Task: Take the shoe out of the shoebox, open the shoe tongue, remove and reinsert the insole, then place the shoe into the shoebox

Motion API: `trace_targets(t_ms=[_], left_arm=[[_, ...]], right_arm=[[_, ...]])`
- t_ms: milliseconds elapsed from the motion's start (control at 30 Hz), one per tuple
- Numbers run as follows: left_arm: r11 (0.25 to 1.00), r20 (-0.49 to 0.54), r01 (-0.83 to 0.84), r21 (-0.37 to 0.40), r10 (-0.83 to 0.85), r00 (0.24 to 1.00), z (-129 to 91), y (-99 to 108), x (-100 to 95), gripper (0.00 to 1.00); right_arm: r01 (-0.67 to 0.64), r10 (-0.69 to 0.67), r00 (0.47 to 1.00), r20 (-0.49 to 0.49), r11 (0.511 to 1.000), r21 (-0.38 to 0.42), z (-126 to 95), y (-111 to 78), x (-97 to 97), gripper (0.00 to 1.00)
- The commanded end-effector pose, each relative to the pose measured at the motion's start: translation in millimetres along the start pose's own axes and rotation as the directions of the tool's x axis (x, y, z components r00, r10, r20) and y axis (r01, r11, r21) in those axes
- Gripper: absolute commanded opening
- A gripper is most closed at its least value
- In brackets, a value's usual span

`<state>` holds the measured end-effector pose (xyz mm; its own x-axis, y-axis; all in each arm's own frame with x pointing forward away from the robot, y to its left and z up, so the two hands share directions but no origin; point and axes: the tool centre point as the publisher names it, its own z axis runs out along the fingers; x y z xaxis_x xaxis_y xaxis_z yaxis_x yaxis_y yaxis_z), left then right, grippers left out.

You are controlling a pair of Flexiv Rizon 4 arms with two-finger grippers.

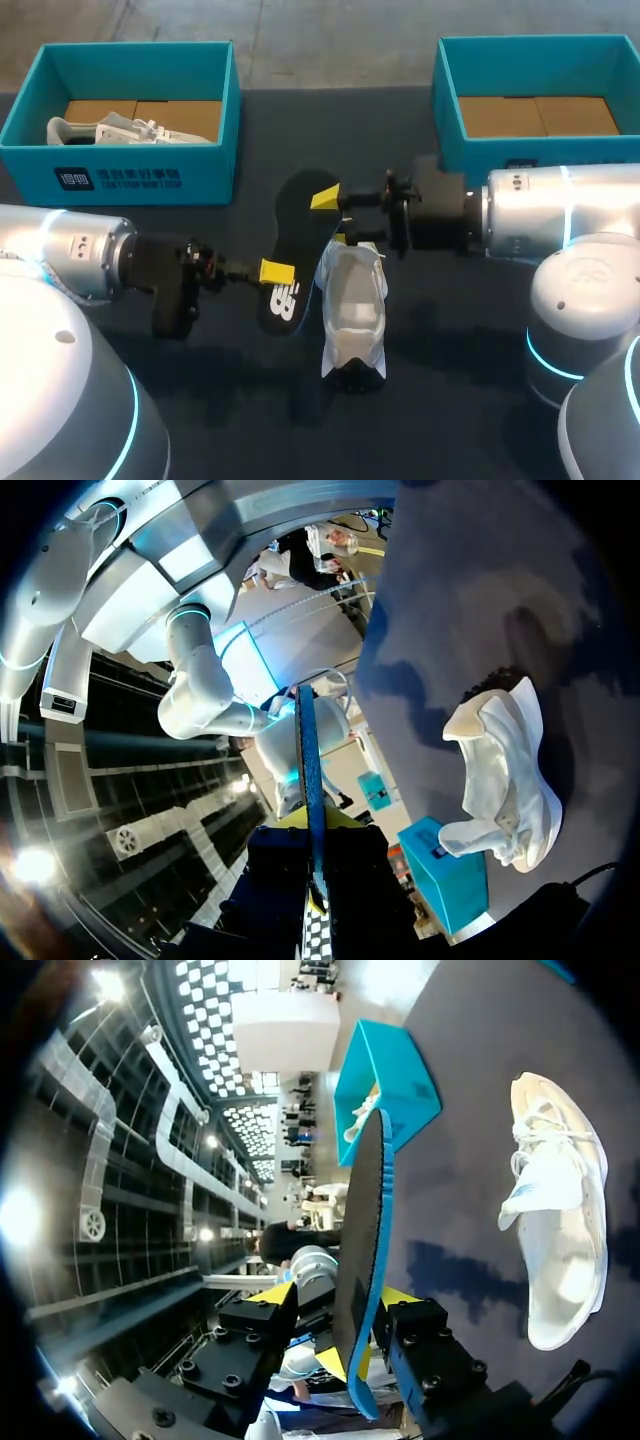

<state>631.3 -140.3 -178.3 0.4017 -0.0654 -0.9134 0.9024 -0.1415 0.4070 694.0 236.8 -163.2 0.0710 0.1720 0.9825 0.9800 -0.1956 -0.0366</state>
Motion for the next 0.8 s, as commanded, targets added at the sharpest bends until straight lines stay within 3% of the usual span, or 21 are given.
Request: trace_targets(t_ms=[33, 600, 800], left_arm=[[1.0, 0.001, -0.004, -0.003, 0.004, 1.0, 1.3, -0.8, 1.1, 0.0], [1.0, 0.001, -0.004, -0.003, 0.004, 1.0, 1.3, -0.8, 1.1, 0.0], [1.0, 0.001, -0.004, -0.003, 0.004, 1.0, 1.3, -0.8, 1.1, 0.0]], right_arm=[[-0.005, 0.005, 1.0, 0.008, 1.0, -0.002, 12.0, 0.4, -1.4, 0.44], [-0.006, 0.006, 1.0, 0.004, 1.0, 0.002, 17.4, -2.1, 0.6, 0.32], [-0.01, 0.01, 1.0, 0.0, 1.0, -0.004, 17.0, -2.7, -0.5, 0.23]])
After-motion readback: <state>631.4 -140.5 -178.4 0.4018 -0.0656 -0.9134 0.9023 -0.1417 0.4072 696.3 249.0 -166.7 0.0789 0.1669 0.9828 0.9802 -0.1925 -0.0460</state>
